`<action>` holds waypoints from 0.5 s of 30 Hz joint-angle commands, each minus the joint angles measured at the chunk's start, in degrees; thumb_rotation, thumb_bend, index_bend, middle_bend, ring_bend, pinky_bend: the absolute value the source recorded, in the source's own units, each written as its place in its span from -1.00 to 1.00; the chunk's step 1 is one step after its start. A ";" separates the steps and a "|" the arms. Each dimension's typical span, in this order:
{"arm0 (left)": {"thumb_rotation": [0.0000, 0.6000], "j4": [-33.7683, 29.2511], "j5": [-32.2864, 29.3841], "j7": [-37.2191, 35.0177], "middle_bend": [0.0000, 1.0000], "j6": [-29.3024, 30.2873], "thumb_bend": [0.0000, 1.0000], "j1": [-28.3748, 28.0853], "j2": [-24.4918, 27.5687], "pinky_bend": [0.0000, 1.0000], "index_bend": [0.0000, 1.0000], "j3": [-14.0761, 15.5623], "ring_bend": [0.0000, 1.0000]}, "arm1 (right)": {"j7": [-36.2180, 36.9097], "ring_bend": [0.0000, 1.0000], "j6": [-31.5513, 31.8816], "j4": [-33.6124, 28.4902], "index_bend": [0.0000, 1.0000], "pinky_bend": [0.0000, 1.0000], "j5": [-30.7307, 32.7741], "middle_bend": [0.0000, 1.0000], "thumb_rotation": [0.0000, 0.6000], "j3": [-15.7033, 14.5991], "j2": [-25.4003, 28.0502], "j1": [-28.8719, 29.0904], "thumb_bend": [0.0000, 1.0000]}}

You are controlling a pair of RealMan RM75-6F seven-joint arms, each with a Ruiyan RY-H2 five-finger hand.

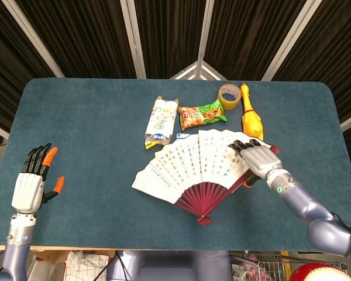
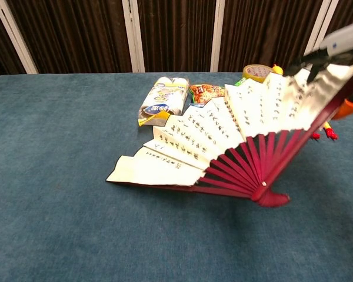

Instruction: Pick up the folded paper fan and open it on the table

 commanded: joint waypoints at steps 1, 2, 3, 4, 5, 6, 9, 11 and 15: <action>1.00 0.02 -0.07 -0.06 -1.00 -0.11 0.11 0.03 0.01 -1.00 -0.89 -0.12 -1.00 | -0.38 -0.73 -2.13 -1.25 -1.00 -0.98 3.71 -1.00 1.00 -1.32 4.51 5.92 -0.53; 1.00 0.10 -0.14 -0.11 -1.00 -0.18 0.11 0.04 0.01 -1.00 -0.89 -0.22 -1.00 | -2.76 -0.73 -0.80 -1.62 -1.00 -0.98 4.61 -1.00 1.00 -3.28 5.49 8.32 -0.53; 1.00 0.12 -0.16 -0.14 -1.00 -0.22 0.11 0.05 0.01 -1.00 -0.89 -0.25 -1.00 | -4.64 -0.73 0.43 -1.85 -1.00 -0.98 4.78 -1.00 1.00 -4.41 5.93 9.62 -0.53; 1.00 0.09 -0.19 -0.26 -1.00 -0.29 0.11 0.07 0.03 -1.00 -0.89 -0.29 -1.00 | -8.04 -0.73 3.24 -2.65 -1.00 -0.98 5.69 -1.00 1.00 -6.55 6.34 11.88 -0.53; 1.00 0.06 -0.17 -0.33 -1.00 -0.31 0.11 0.09 0.05 -1.00 -0.89 -0.31 -1.00 | -10.72 -0.73 5.89 -3.36 -1.00 -0.98 6.28 -1.00 1.00 -7.96 6.40 13.35 -0.53; 1.00 0.02 -0.13 -0.30 -1.00 -0.31 0.11 0.11 0.07 -1.00 -0.89 -0.32 -1.00 | -13.86 -0.73 9.13 -4.09 -1.00 -0.98 6.40 -1.00 1.00 -9.21 6.29 14.64 -0.53; 1.00 -0.06 0.02 -0.24 -1.00 -0.34 0.11 0.17 0.14 -1.00 -0.89 -0.27 -1.00 | -19.96 -0.73 18.25 -5.79 -1.00 -0.98 5.97 -1.00 1.00 -10.76 4.86 16.35 -0.53; 1.00 -0.14 0.07 -0.15 -1.00 -0.35 0.11 0.23 0.15 -1.00 -0.89 -0.28 -1.00 | -22.08 -0.73 23.95 -6.80 -1.00 -0.98 4.31 -1.00 1.00 -10.76 3.53 16.11 -0.53; 1.00 -0.19 0.11 0.09 -1.00 -0.69 0.11 0.21 0.07 -1.00 -0.89 -0.26 -1.00 | -23.70 -0.73 30.03 -8.11 -1.00 -0.98 0.67 -1.00 1.00 -9.89 2.78 15.22 -0.53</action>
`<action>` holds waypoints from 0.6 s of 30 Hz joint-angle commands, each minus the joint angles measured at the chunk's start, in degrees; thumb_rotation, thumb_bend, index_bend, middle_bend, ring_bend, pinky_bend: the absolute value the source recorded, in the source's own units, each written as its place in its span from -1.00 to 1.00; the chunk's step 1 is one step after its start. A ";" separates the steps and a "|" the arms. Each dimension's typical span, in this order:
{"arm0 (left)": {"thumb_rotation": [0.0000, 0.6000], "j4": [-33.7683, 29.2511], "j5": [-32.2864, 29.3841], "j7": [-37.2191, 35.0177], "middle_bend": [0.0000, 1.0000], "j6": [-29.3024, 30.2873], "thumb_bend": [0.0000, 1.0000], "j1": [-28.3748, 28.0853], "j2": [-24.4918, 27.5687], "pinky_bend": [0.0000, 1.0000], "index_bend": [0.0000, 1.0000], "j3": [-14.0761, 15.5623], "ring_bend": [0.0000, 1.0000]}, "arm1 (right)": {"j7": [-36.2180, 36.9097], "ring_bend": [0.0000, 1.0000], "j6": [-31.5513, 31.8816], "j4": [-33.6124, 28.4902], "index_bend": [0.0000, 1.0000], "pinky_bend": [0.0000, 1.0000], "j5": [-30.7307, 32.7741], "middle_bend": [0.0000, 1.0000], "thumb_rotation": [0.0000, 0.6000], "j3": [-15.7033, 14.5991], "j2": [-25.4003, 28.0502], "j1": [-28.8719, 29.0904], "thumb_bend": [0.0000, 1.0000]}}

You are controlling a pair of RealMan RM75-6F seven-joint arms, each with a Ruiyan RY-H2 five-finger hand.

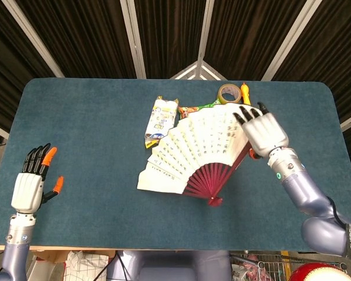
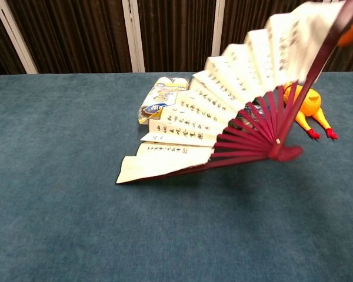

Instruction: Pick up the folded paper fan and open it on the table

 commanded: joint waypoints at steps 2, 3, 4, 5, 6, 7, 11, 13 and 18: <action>1.00 0.03 0.10 0.20 -1.00 -0.35 0.11 -0.07 -0.09 -1.00 -0.89 0.06 -1.00 | -3.98 -0.73 8.20 -3.66 -1.00 -0.98 -2.88 -1.00 1.00 0.01 -0.44 1.05 -0.53; 1.00 0.04 0.12 0.29 -1.00 -0.45 0.11 -0.08 -0.12 -1.00 -0.89 0.09 -1.00 | -3.44 -0.73 7.93 -4.13 -1.00 -0.98 -2.68 -1.00 1.00 0.58 0.15 1.10 -0.53; 1.00 0.07 0.11 0.43 -1.00 -0.53 0.11 -0.09 -0.16 -1.00 -0.89 0.08 -1.00 | -2.89 -0.73 7.67 -4.54 -1.00 -0.98 -2.53 -1.00 1.00 1.17 0.81 1.15 -0.53; 1.00 0.09 0.10 0.51 -1.00 -0.59 0.11 -0.10 -0.20 -1.00 -0.89 0.06 -1.00 | -2.22 -0.73 7.50 -4.99 -1.00 -0.98 -2.47 -1.00 1.00 1.88 1.62 1.19 -0.53; 1.00 0.07 0.08 0.52 -1.00 -0.66 0.11 -0.11 -0.23 -1.00 -0.89 0.04 -1.00 | -1.45 -0.73 7.20 -5.44 -1.00 -0.98 -2.38 -1.00 1.00 2.50 2.46 1.14 -0.53; 1.00 0.03 0.07 0.48 -1.00 -0.64 0.11 -0.10 -0.23 -1.00 -0.89 -0.01 -1.00 | -0.27 -0.73 7.03 -5.92 -1.00 -0.98 -2.43 -1.00 1.00 3.28 3.26 0.94 -0.53; 1.00 -0.03 0.15 0.42 -1.00 -0.14 0.11 0.04 -0.04 -1.00 -0.89 -0.30 -1.00 | 3.06 -0.73 6.89 -7.78 -1.00 -0.98 -4.00 -1.00 1.00 4.68 5.96 -0.84 -0.53; 1.00 -0.21 0.05 0.29 -1.00 0.20 0.11 0.20 0.21 -1.00 -0.89 -0.50 -1.00 | 6.39 -0.72 7.54 -9.15 -1.00 -0.97 -4.90 -1.00 1.00 5.50 6.60 -2.49 -0.53; 1.00 -4.43 -0.90 3.55 -1.00 1.74 0.11 1.93 3.30 -1.00 -0.88 -0.82 -1.00 | 18.14 -0.70 16.01 -13.58 -1.00 -0.93 -18.39 -0.97 1.00 5.06 5.43 -13.30 -0.53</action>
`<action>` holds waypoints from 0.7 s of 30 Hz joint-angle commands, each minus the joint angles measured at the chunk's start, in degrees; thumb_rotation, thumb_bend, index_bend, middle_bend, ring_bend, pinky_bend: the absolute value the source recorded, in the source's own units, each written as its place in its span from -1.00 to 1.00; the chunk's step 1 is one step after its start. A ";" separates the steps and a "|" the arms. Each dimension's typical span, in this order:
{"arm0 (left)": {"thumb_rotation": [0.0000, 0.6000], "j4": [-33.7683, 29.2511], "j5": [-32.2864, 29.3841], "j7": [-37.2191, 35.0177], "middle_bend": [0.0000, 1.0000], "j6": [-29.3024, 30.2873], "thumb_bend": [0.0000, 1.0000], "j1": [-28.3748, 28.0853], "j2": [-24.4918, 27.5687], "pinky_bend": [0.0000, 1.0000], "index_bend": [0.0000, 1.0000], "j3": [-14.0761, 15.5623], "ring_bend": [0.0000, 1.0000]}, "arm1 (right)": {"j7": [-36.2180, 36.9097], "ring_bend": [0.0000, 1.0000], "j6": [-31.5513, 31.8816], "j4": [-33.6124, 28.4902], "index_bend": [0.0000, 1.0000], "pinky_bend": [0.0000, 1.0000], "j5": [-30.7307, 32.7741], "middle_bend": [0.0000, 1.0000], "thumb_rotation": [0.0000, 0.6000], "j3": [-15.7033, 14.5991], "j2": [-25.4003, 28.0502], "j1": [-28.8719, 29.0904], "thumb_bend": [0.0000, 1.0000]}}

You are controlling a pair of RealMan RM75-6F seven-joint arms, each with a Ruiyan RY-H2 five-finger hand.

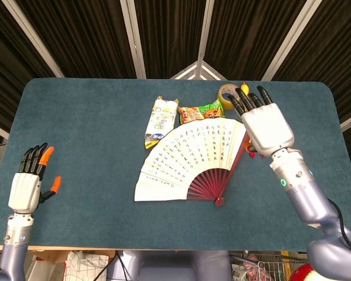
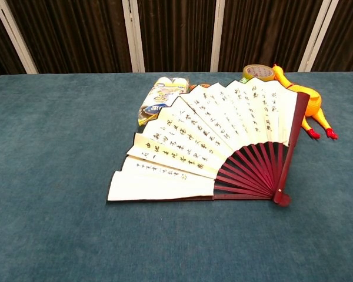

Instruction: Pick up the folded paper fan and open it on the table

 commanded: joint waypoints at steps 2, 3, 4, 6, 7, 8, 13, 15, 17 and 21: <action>1.00 -6.41 -0.40 3.75 -1.00 2.70 0.11 2.32 4.03 -1.00 -0.89 -0.13 -1.00 | 12.56 -0.70 11.29 -4.07 -1.00 -0.93 -20.35 -0.95 1.00 -2.77 -2.77 -15.05 -0.53; 1.00 -8.21 -0.37 4.44 -1.00 3.29 0.11 2.90 5.06 -1.00 -0.89 -0.01 -1.00 | 14.28 -0.70 13.03 -3.55 -1.00 -0.93 -24.52 -0.95 1.00 -4.23 -3.88 -17.86 -0.53; 1.00 -9.94 -0.25 5.14 -1.00 4.06 0.11 3.51 6.03 -1.00 -0.89 0.07 -1.00 | 15.86 -0.70 14.50 -2.70 -1.00 -0.93 -28.12 -0.95 1.00 -5.74 -5.02 -20.48 -0.53; 1.00 -12.95 0.11 6.49 -1.00 4.93 0.11 4.55 7.90 -1.00 -0.89 0.57 -1.00 | 18.77 -0.70 17.33 -0.15 -1.00 -0.93 -34.59 -0.95 1.00 -8.11 -7.49 -24.88 -0.53; 1.00 -14.32 0.27 7.05 -1.00 5.04 0.11 4.98 8.83 -1.00 -0.89 0.94 -1.00 | 20.05 -0.70 18.69 1.13 -1.00 -0.93 -37.12 -0.95 1.00 -9.31 -8.69 -26.99 -0.53; 1.00 -15.51 0.40 7.48 -1.00 5.04 0.11 5.35 9.68 -1.00 -0.89 1.30 -1.00 | 21.13 -0.70 20.12 2.53 -1.00 -0.93 -39.25 -0.95 1.00 -10.09 -9.95 -28.78 -0.53; 1.00 -20.13 0.42 10.12 -1.00 4.10 0.10 6.93 13.54 -1.00 -0.89 3.04 -1.00 | 24.53 -0.70 24.87 10.09 -1.00 -0.93 -45.74 -0.95 1.00 -13.36 -15.52 -35.99 -0.53; 1.00 -20.72 0.24 10.45 -1.00 3.91 0.09 7.16 14.10 -1.00 -0.89 2.99 -1.00 | 25.19 -0.70 26.18 12.35 -1.00 -0.93 -46.98 -0.95 1.00 -13.98 -17.18 -38.09 -0.53; 1.00 -20.94 -0.10 10.35 -1.00 3.80 0.07 7.34 14.44 -1.00 -0.89 2.81 -1.00 | 25.68 -0.70 27.61 14.15 -1.00 -0.93 -48.00 -0.95 1.00 -14.23 -18.62 -39.80 -0.53; 1.00 -20.68 -1.30 10.53 -1.00 3.03 0.05 7.53 14.89 -1.00 -0.90 2.22 -1.00 | 25.72 -0.70 32.33 19.07 -1.00 -0.93 -50.70 -0.95 1.00 -14.99 -22.67 -44.56 -0.53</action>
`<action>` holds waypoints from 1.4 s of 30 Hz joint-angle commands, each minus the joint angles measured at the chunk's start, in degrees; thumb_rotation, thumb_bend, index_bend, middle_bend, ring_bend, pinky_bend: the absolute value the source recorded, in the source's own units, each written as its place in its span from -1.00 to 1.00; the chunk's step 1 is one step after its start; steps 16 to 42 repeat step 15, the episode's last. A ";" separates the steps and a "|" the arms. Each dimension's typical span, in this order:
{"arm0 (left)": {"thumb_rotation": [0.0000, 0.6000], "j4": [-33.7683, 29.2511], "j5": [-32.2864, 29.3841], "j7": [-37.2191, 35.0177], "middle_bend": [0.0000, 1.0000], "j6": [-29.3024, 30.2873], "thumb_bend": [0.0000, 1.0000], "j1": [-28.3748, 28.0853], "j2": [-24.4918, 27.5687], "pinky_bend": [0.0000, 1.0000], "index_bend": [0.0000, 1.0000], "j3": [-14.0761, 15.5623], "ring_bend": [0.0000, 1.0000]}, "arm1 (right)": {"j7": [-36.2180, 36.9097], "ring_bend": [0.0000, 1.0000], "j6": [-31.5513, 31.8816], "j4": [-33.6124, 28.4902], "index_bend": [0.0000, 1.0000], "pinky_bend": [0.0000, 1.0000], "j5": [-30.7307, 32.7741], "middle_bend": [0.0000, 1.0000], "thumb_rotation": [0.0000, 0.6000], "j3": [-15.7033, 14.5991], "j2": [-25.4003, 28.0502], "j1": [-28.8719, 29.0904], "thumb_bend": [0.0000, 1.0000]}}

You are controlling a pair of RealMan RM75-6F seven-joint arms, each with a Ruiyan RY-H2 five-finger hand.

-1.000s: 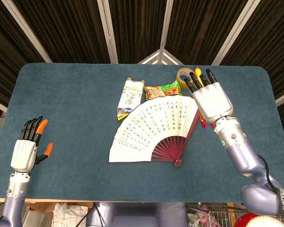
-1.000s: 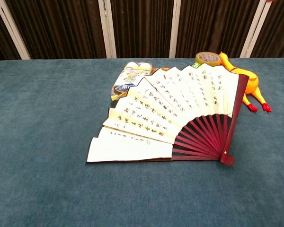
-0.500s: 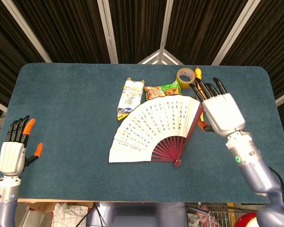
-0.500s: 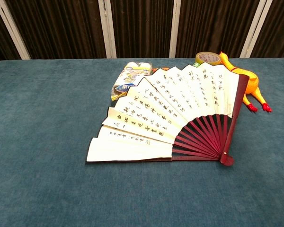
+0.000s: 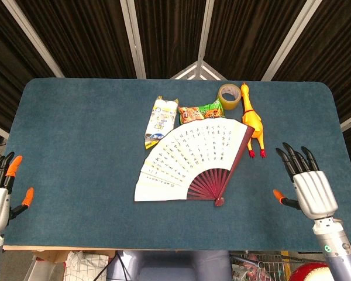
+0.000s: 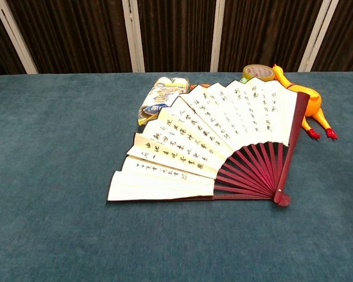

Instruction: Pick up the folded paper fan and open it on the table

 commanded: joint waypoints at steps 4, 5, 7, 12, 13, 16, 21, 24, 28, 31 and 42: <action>1.00 -0.11 -2.79 0.61 -1.00 -3.13 0.05 -0.13 0.73 -1.00 -0.94 -0.53 -1.00 | -1.14 -0.70 6.04 8.57 -1.00 -0.93 -2.61 -0.95 1.00 -1.24 -6.00 -7.05 -0.53; 1.00 -0.38 -3.53 1.22 -1.00 -3.90 0.05 -0.14 0.90 -1.00 -0.95 -0.52 -1.00 | -1.27 -0.70 6.41 9.73 -1.00 -0.93 -2.24 -0.95 1.00 -1.06 -6.62 -7.78 -0.53; 1.00 -1.16 -4.97 2.98 -1.00 -5.19 0.05 -0.17 1.17 -1.00 -0.95 -0.59 -1.00 | -0.62 -0.70 6.61 11.96 -1.00 -0.93 -1.38 -0.95 1.00 -0.61 -7.68 -8.93 -0.53; 1.00 -2.17 -5.58 3.44 -1.00 -5.78 0.05 -0.19 1.18 -1.00 -0.94 -1.04 -1.00 | 0.98 -0.70 5.66 16.77 -1.00 -0.93 -1.01 -0.95 1.00 0.19 -9.31 -10.18 -0.53; 1.00 -2.11 -5.45 3.39 -1.00 -5.66 0.05 -0.16 1.12 -1.00 -0.94 -1.13 -1.00 | 0.69 -0.70 5.56 17.18 -1.00 -0.93 -1.24 -0.95 1.00 0.39 -9.36 -10.28 -0.53; 1.00 -1.84 -5.18 3.31 -1.00 -5.51 0.05 -0.08 0.92 -1.00 -0.94 -1.18 -1.00 | -0.05 -0.70 5.89 17.86 -1.00 -0.93 -1.68 -0.95 1.00 1.04 -9.72 -10.57 -0.53; 1.00 -1.84 -5.18 3.31 -1.00 -5.51 0.05 -0.08 0.92 -1.00 -0.94 -1.18 -1.00 | -0.05 -0.70 5.89 17.86 -1.00 -0.93 -1.68 -0.95 1.00 1.04 -9.72 -10.57 -0.53; 1.00 -1.84 -5.18 3.31 -1.00 -5.51 0.05 -0.08 0.92 -1.00 -0.94 -1.18 -1.00 | -0.05 -0.70 5.89 17.86 -1.00 -0.93 -1.68 -0.95 1.00 1.04 -9.72 -10.57 -0.53; 1.00 -1.84 -5.18 3.31 -1.00 -5.51 0.05 -0.08 0.92 -1.00 -0.94 -1.18 -1.00 | -0.05 -0.70 5.89 17.86 -1.00 -0.93 -1.68 -0.95 1.00 1.04 -9.72 -10.57 -0.53; 1.00 -1.84 -5.18 3.31 -1.00 -5.51 0.05 -0.08 0.92 -1.00 -0.94 -1.18 -1.00 | -0.05 -0.70 5.89 17.86 -1.00 -0.93 -1.68 -0.95 1.00 1.04 -9.72 -10.57 -0.53; 1.00 -1.84 -5.18 3.31 -1.00 -5.51 0.05 -0.08 0.92 -1.00 -0.94 -1.18 -1.00 | -0.05 -0.70 5.89 17.86 -1.00 -0.93 -1.68 -0.95 1.00 1.04 -9.72 -10.57 -0.53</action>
